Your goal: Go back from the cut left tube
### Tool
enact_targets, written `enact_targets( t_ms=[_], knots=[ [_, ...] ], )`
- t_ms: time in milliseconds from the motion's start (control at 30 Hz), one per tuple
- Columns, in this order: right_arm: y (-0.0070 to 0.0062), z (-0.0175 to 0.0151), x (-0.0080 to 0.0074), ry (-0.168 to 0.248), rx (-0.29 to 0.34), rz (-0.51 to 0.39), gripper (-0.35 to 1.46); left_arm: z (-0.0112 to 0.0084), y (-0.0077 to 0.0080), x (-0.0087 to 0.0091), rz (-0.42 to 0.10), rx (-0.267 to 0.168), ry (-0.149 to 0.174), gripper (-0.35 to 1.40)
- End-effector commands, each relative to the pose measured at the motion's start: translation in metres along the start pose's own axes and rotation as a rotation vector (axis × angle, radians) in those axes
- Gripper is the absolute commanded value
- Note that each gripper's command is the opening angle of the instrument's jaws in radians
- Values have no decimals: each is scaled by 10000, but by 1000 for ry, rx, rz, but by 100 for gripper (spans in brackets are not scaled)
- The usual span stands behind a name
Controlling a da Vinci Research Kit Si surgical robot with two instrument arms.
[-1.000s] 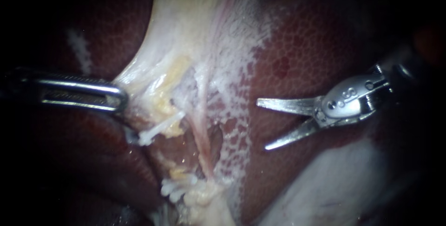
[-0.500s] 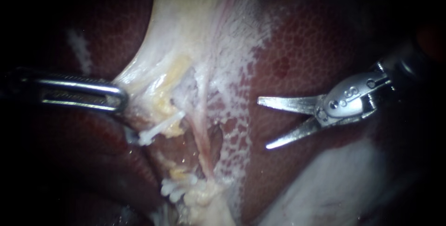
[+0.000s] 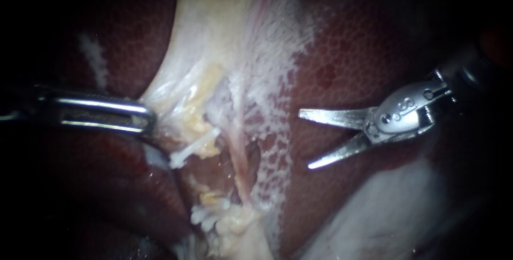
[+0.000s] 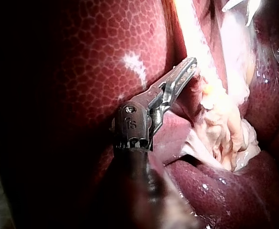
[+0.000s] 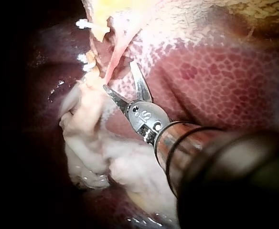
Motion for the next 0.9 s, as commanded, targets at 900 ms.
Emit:
enact_targets(
  t_ms=[900],
  knots=[
    [4, -5, -8, 0, 1, -17, 143, 48, 13, 31, -16, 31, 37, -35]
  ],
)
